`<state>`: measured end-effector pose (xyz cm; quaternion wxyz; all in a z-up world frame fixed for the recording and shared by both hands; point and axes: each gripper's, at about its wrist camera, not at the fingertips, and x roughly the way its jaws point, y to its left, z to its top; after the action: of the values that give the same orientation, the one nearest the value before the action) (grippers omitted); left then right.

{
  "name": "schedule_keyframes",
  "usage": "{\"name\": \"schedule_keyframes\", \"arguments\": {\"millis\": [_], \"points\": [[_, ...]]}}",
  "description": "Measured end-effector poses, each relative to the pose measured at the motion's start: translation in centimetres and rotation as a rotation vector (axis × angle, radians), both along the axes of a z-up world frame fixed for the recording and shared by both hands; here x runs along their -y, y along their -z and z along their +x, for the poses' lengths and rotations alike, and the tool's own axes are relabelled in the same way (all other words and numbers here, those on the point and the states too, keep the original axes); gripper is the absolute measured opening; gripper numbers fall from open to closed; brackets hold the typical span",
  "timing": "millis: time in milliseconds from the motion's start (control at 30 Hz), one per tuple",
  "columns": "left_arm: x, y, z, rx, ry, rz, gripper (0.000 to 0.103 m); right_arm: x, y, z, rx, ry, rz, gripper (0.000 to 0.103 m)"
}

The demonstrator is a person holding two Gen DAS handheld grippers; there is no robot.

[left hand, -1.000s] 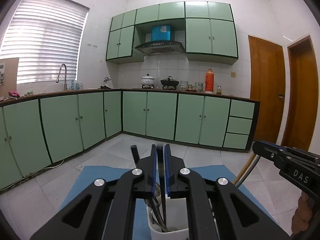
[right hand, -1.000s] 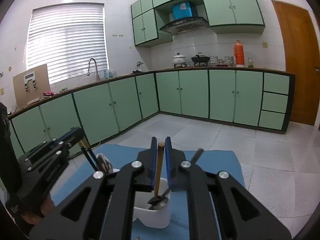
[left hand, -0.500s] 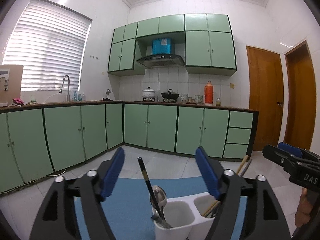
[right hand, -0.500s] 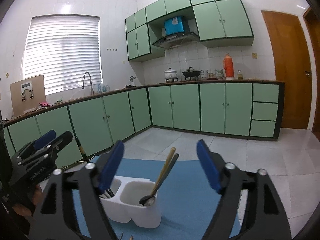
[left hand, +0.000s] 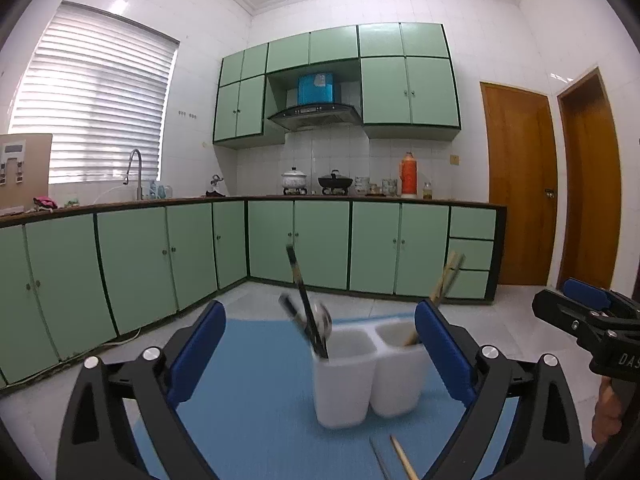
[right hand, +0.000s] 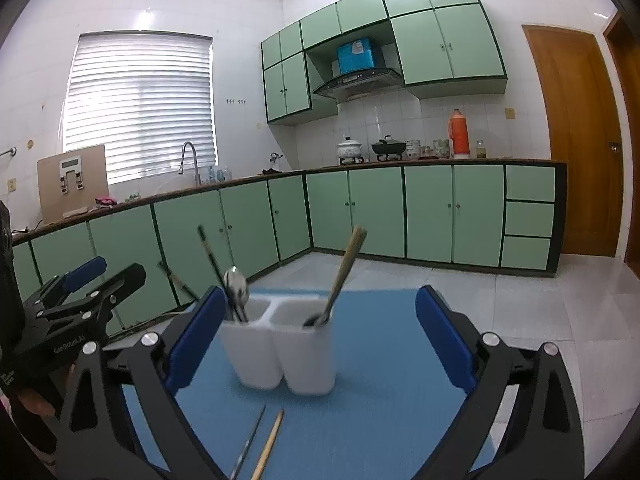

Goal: Organize utensils
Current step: 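Withdraw both tools from the holder back over the last two chopsticks, then close the right tool on the last wooden chopstick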

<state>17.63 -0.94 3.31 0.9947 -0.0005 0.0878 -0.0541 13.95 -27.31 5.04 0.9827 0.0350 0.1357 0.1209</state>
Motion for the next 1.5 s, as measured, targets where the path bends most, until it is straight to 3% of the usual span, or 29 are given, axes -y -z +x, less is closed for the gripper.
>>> {"name": "schedule_keyframes", "arguments": {"millis": [700, 1067, 1500], "points": [[-0.9, 9.0, -10.1, -0.157, -0.03, 0.015, 0.095, -2.2, 9.2, -9.7, -0.12, 0.023, -0.022, 0.094], [-2.4, 12.8, -13.2, -0.222, -0.071, 0.023, 0.095, -5.5, 13.9, -13.6, -0.095, 0.06, -0.099, 0.093], [-2.7, 13.5, -14.9, -0.228, -0.086, 0.022, 0.095, -7.5, 17.8, -15.1, -0.105, 0.091, -0.14, 0.048]]}}
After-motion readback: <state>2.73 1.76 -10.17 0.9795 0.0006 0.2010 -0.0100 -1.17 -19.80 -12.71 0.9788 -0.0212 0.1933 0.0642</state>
